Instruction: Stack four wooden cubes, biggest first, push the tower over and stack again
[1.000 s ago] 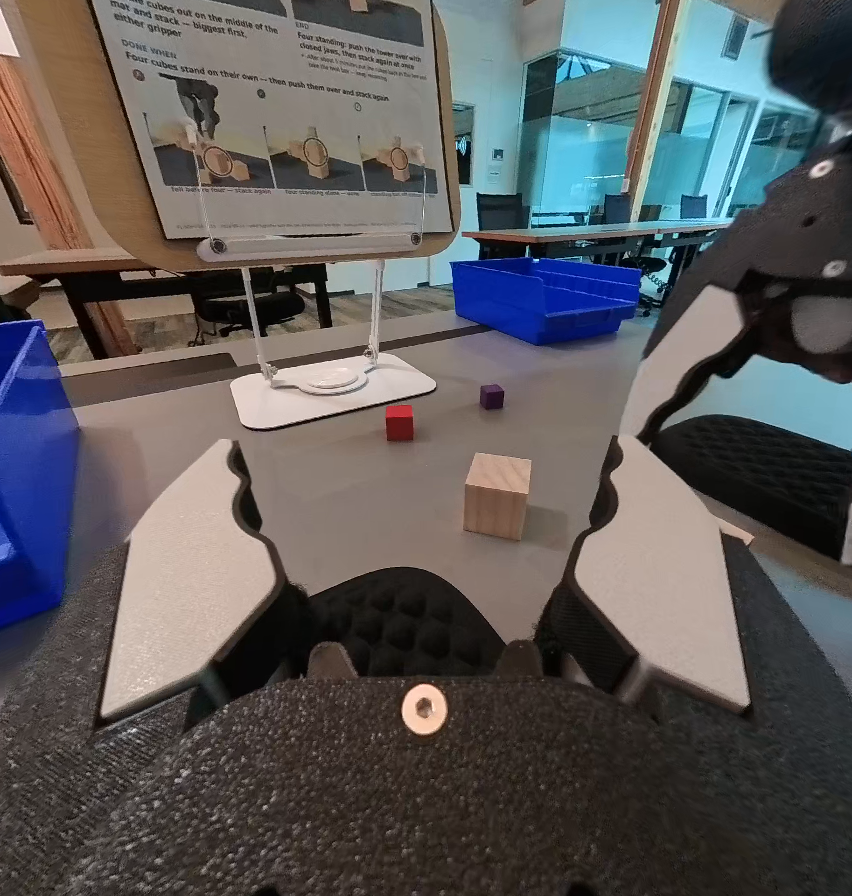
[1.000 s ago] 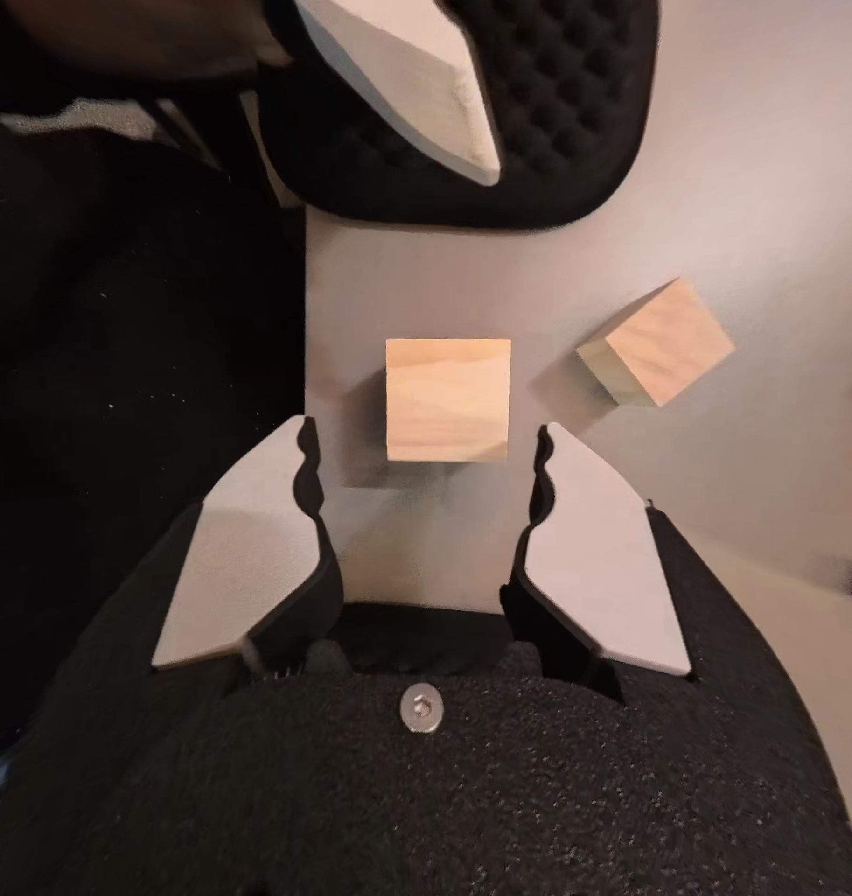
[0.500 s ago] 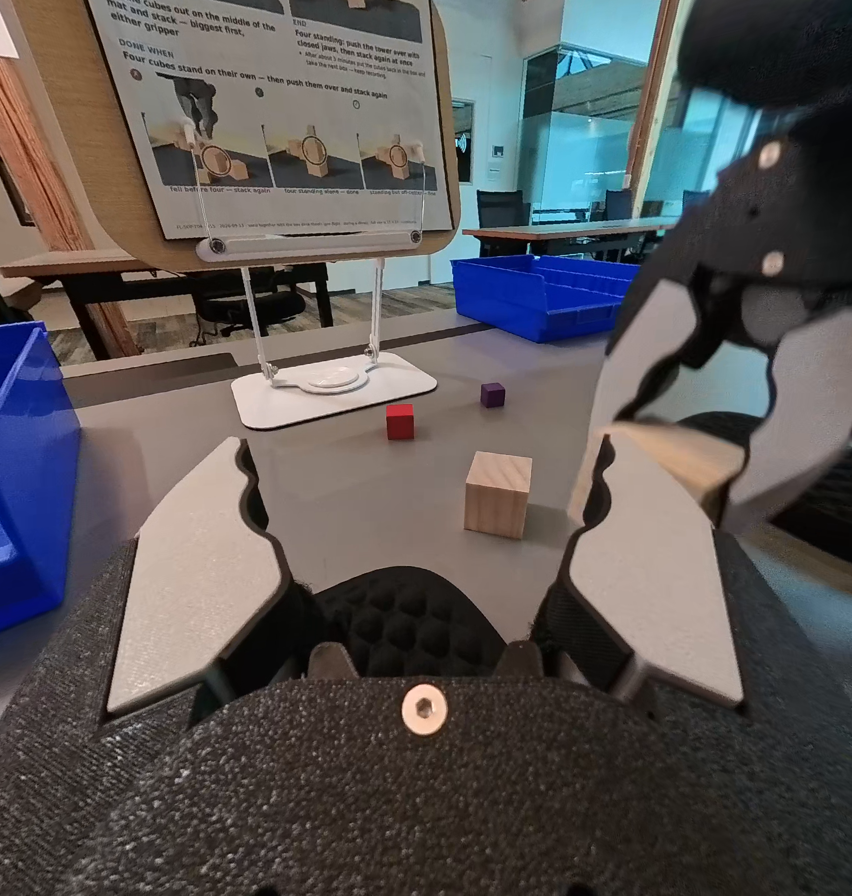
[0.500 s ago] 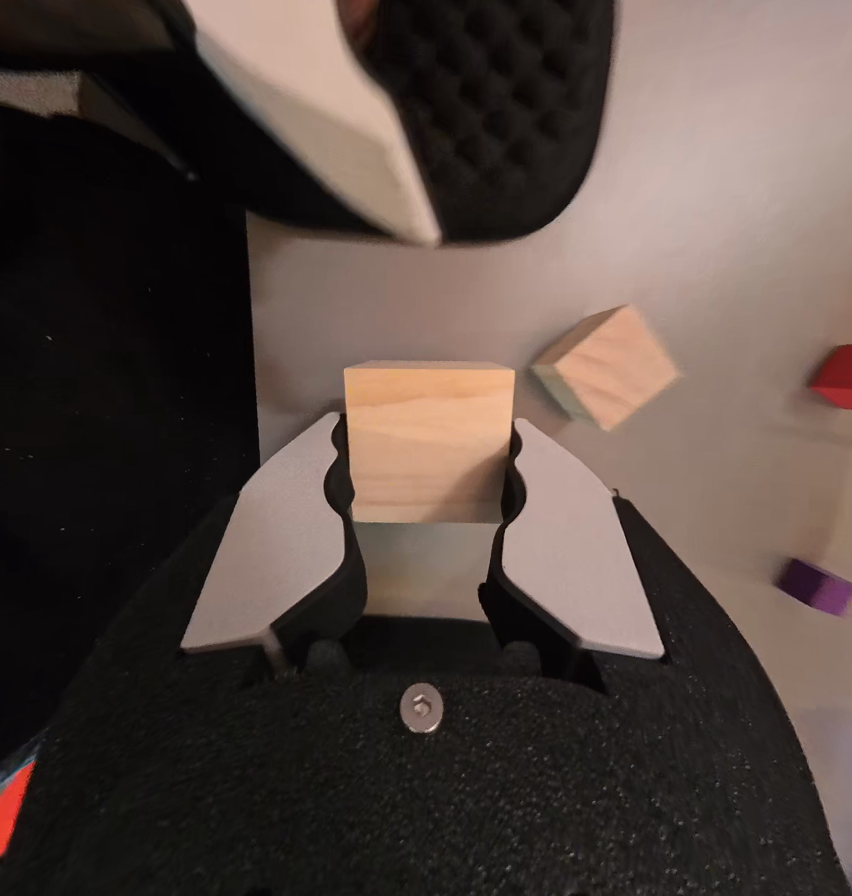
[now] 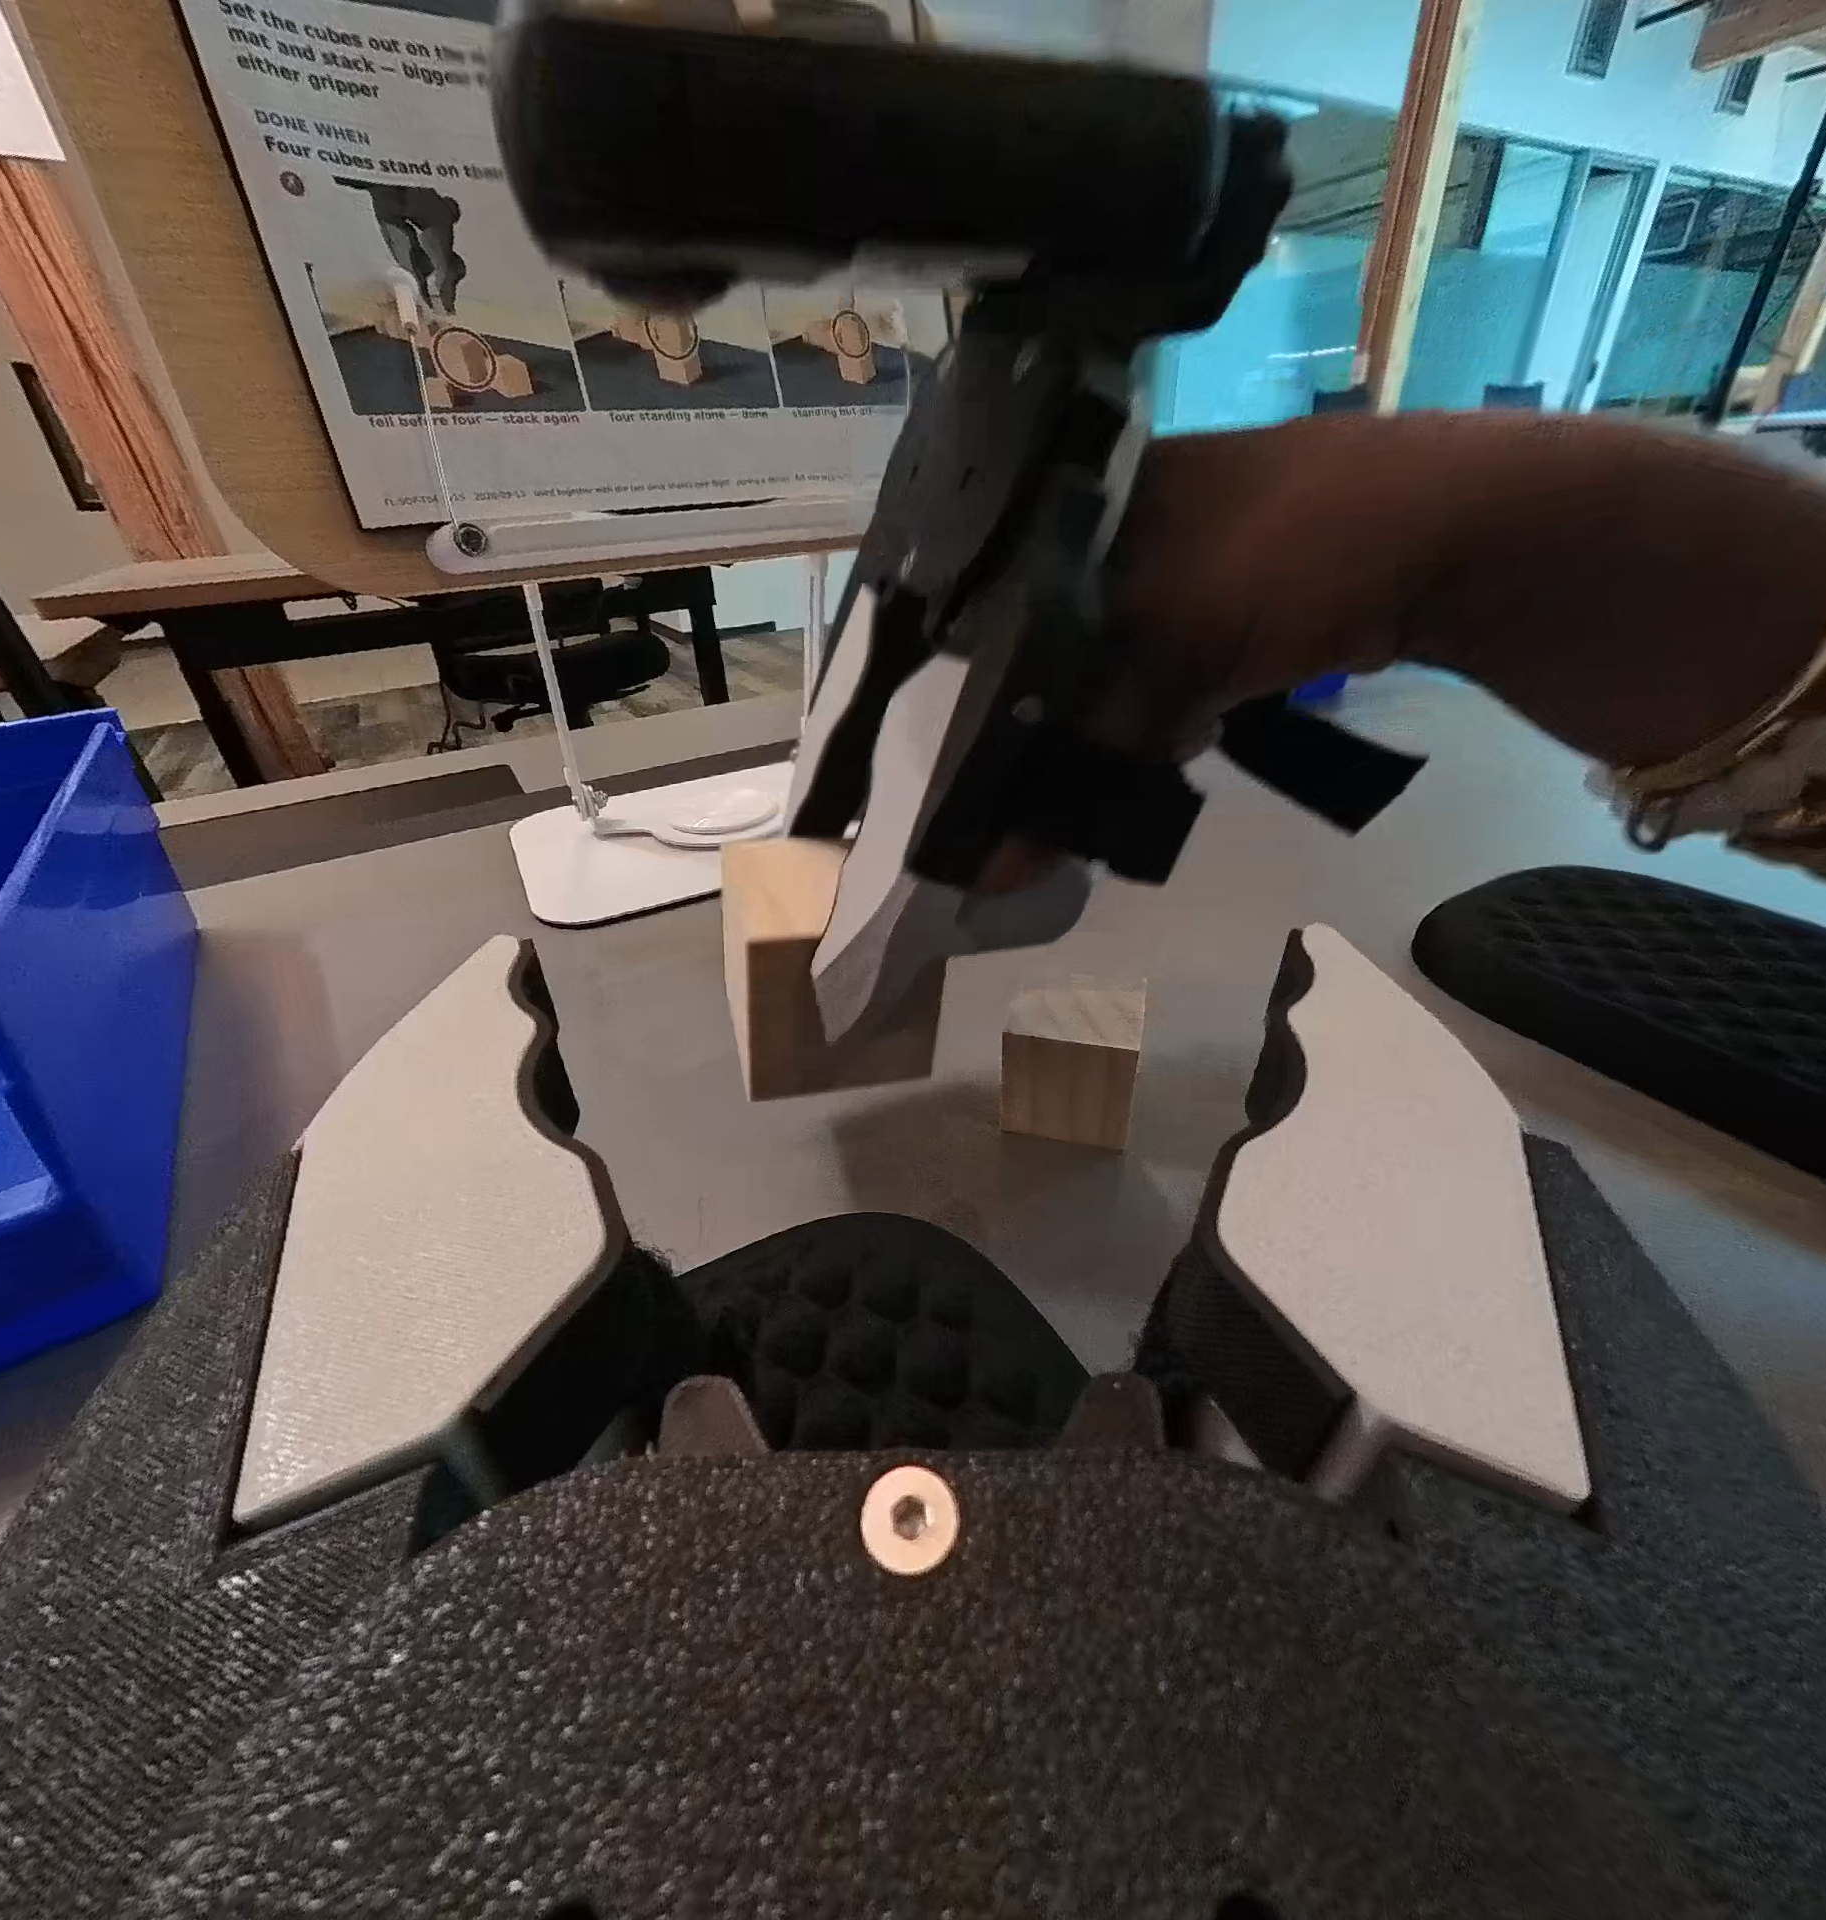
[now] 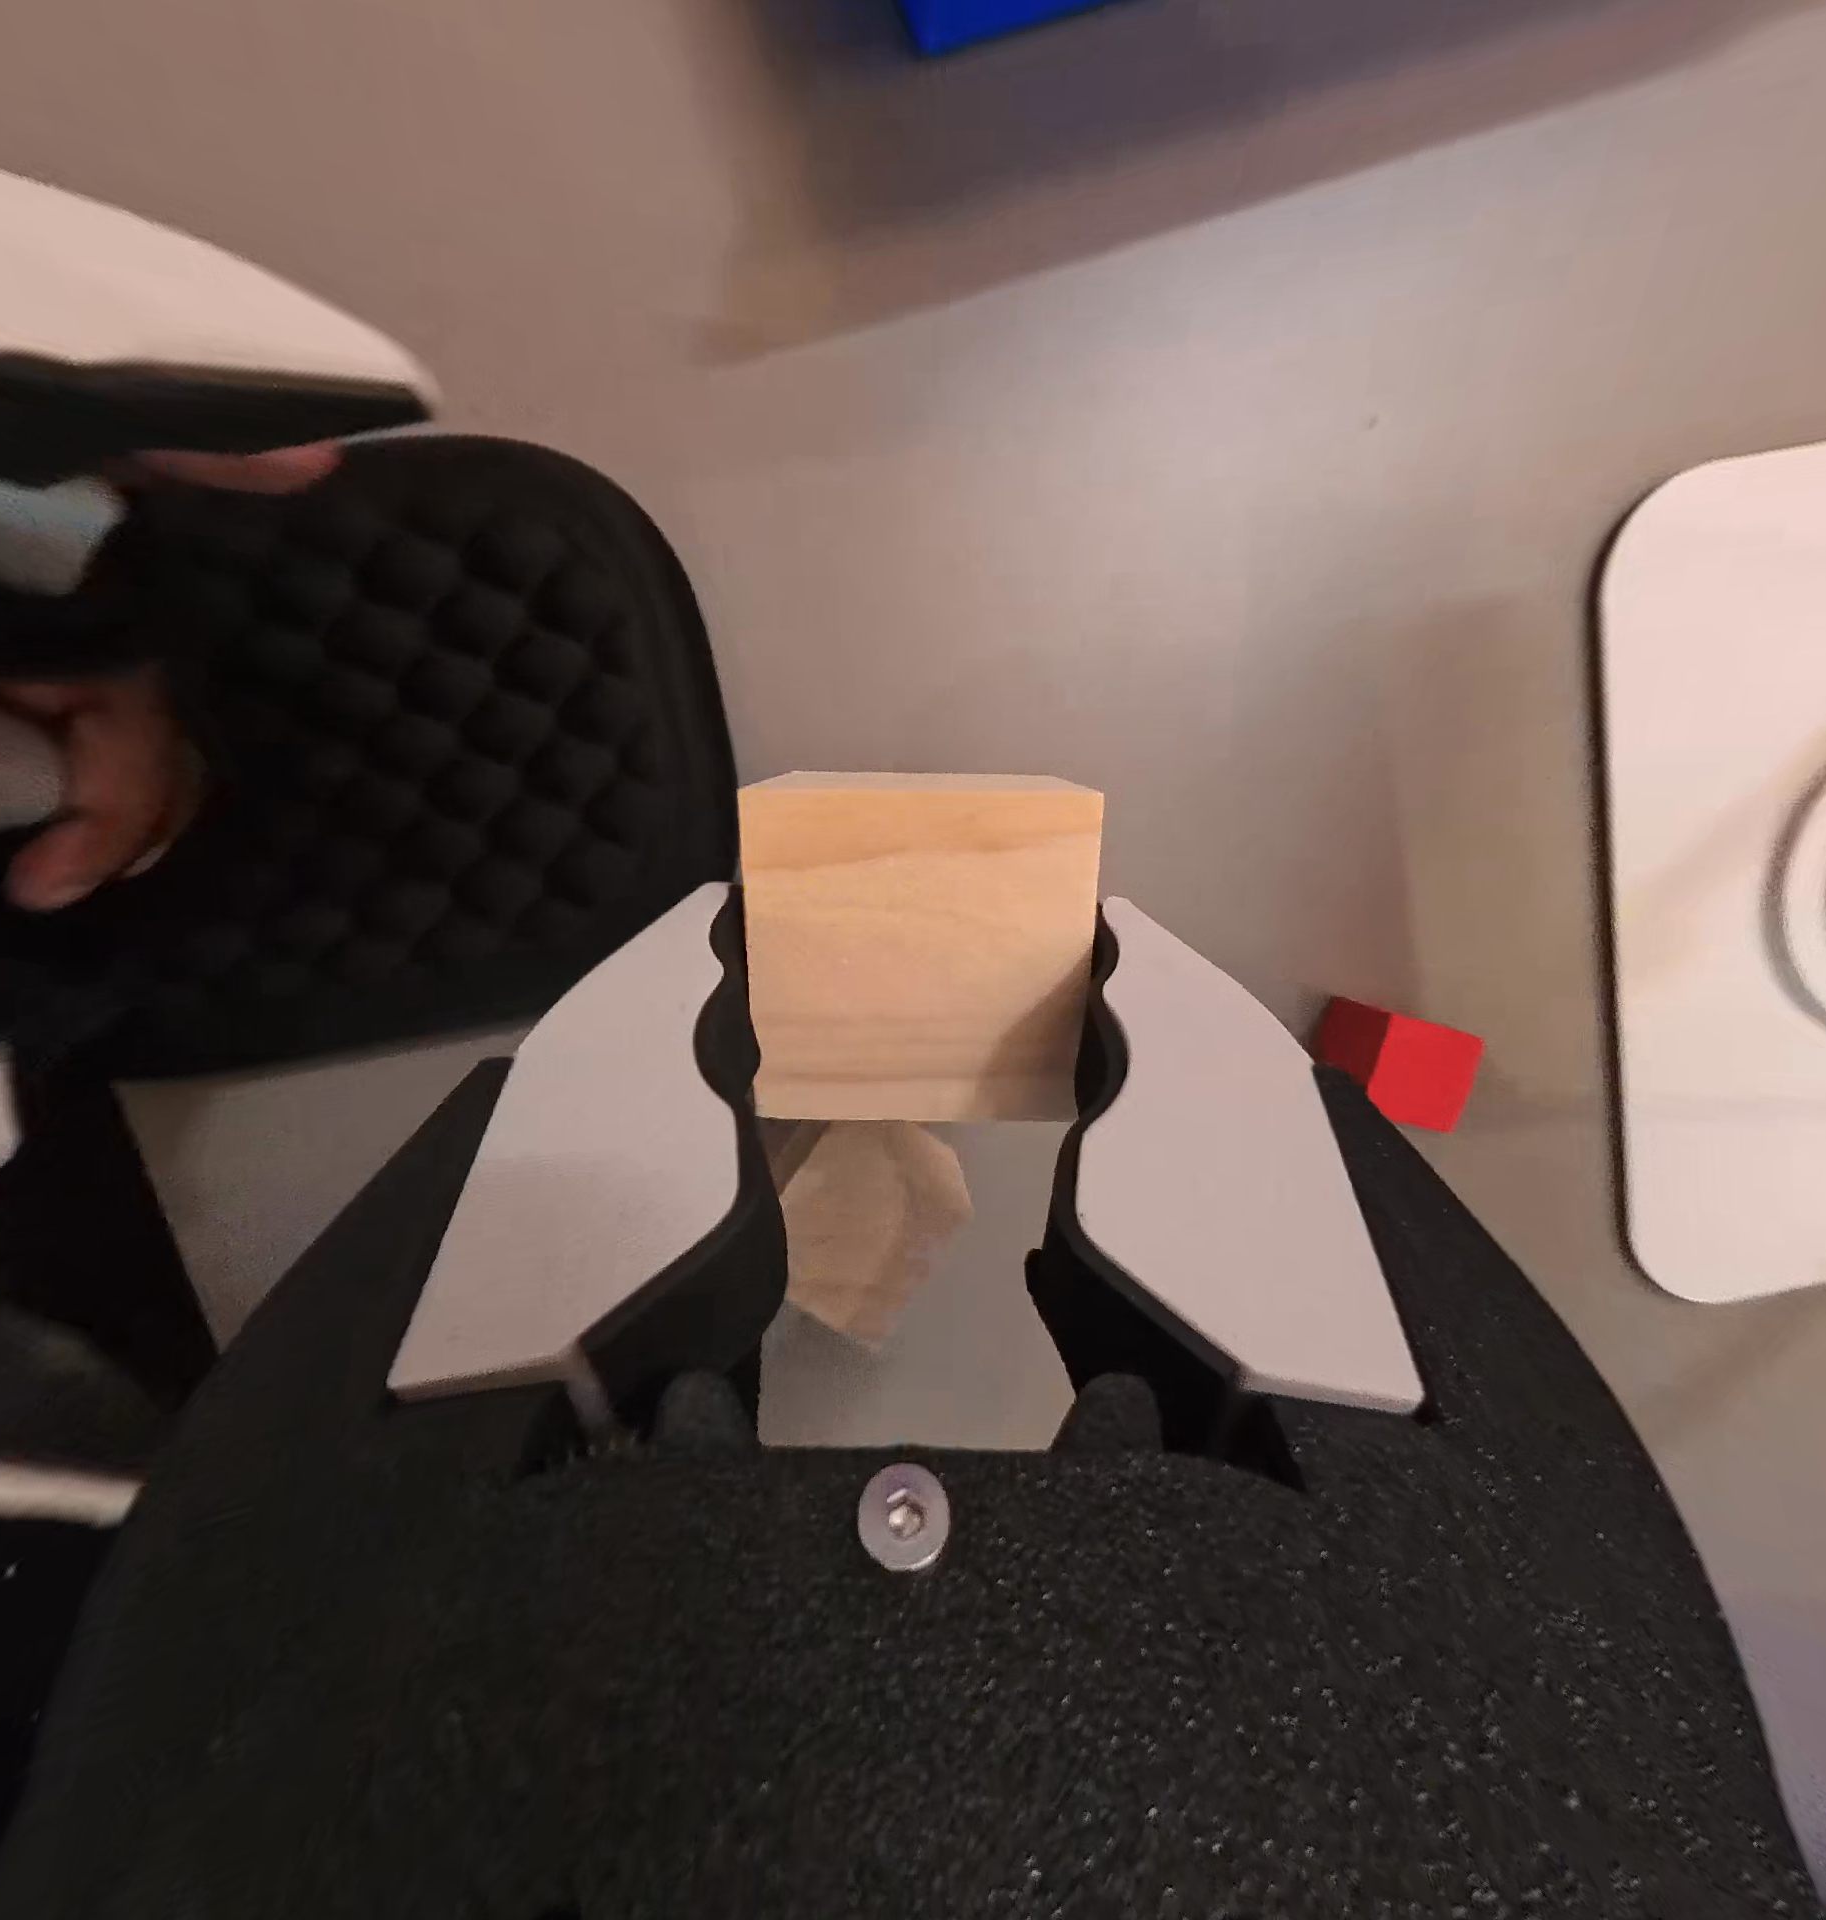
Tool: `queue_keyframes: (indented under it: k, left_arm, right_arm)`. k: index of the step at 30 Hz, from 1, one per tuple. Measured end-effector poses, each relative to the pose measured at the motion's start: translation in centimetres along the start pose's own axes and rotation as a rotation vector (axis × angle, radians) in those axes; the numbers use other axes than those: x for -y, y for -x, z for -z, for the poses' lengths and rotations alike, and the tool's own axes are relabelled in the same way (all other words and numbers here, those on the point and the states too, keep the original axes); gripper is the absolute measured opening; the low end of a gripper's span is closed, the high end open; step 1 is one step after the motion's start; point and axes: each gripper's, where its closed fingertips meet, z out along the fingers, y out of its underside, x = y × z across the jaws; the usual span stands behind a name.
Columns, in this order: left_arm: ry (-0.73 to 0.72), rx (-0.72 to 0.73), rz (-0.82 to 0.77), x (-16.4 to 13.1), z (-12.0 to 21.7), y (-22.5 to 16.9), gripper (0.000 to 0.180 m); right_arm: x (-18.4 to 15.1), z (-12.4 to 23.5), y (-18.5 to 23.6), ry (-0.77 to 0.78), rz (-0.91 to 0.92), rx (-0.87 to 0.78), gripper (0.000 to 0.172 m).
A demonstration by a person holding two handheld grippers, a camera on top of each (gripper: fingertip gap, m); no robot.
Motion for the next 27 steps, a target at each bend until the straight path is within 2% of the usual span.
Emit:
queue_keyframes:
  k: [6, 16, 17, 19, 21, 25, 27]
  left_arm:
    - [-0.006, 0.001, 0.002, 0.1, 0.1, 0.0, 0.127]
    - [-0.005, 0.0, -0.004, 0.1, 0.0, 0.0, 0.125]
    - [-0.005, -0.001, -0.004, 0.1, 0.0, 0.0, 0.125]
    - [-0.006, -0.003, -0.001, 0.1, 0.0, 0.0, 0.125]
    - [-0.007, -0.006, 0.0, 0.1, 0.0, -0.1, 0.125]
    - [-0.009, -0.008, -0.002, 0.1, 0.1, -0.1, 0.125]
    - [-0.006, -0.01, -0.004, 0.1, 0.0, -0.1, 0.125]
  right_arm:
    - [-1.0, -2.7, -0.1, 0.066, -0.08, 0.041, 0.06]
    - [-1.6, -3.7, 0.0, 0.067, -0.118, 0.016, 0.06]
    - [-1.5, -3.6, 0.0, 0.058, -0.113, 0.013, 0.065]
    - [-1.2, -2.5, 0.0, 0.022, -0.103, 0.013, 0.079]
    - [-0.7, -0.4, -0.3, -0.054, -0.073, 0.012, 0.086]
    - [-2.4, 3.9, -0.1, -0.128, 0.014, 0.026, 0.083]
    - [-3.9, 4.9, 1.2, -0.143, 0.179, 0.084, 0.078]
